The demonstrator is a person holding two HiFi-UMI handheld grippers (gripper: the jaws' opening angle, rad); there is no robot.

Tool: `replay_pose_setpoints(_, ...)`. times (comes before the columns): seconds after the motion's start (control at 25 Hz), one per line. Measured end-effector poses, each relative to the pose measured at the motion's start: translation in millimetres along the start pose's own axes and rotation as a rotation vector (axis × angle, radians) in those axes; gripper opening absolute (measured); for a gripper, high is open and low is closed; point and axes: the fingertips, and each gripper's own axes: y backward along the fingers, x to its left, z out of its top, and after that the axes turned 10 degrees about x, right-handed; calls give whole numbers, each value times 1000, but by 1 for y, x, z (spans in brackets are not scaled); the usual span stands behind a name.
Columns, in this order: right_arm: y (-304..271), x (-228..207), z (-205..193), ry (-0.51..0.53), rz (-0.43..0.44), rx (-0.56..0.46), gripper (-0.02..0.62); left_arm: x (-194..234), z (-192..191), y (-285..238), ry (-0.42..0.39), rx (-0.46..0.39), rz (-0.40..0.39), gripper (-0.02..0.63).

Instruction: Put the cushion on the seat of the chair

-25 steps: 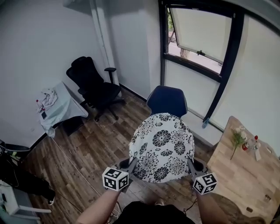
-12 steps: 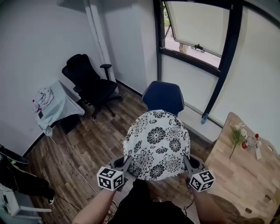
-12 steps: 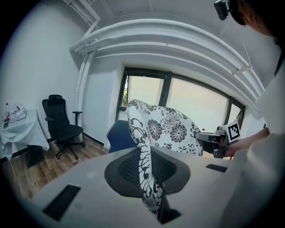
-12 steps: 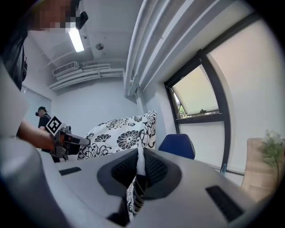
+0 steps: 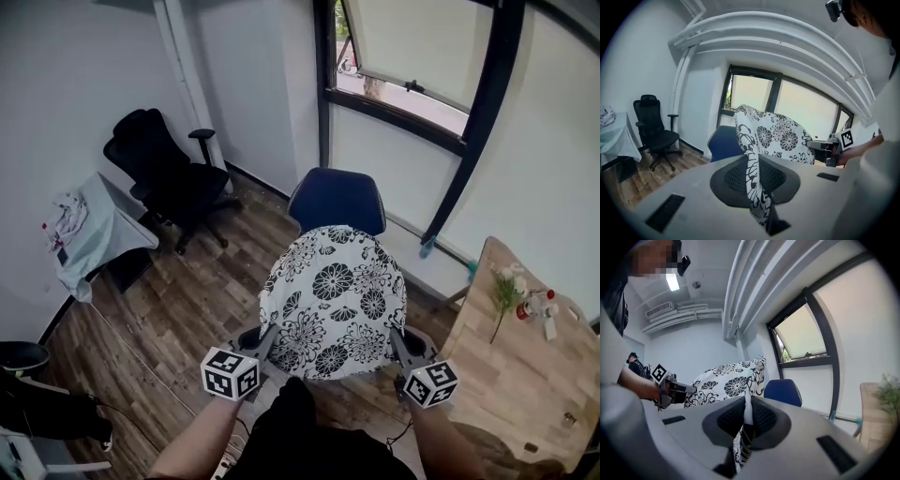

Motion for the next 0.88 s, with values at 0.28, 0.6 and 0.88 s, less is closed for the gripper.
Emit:
replay_pose_setpoints(0.28,-18,0,-17,-21,-64,2,35,21,-2,-15,-30,-8,-70,26)
replay_pose_setpoints(0.6,-42,-13,-16,-19,-81,18,37,42,-9,-45,-38,2,-95,26)
replay_pose_setpoints(0.88,-47,-10,-23,-87,-132,9,36,52,-14,-55,-57,46,-127,26)
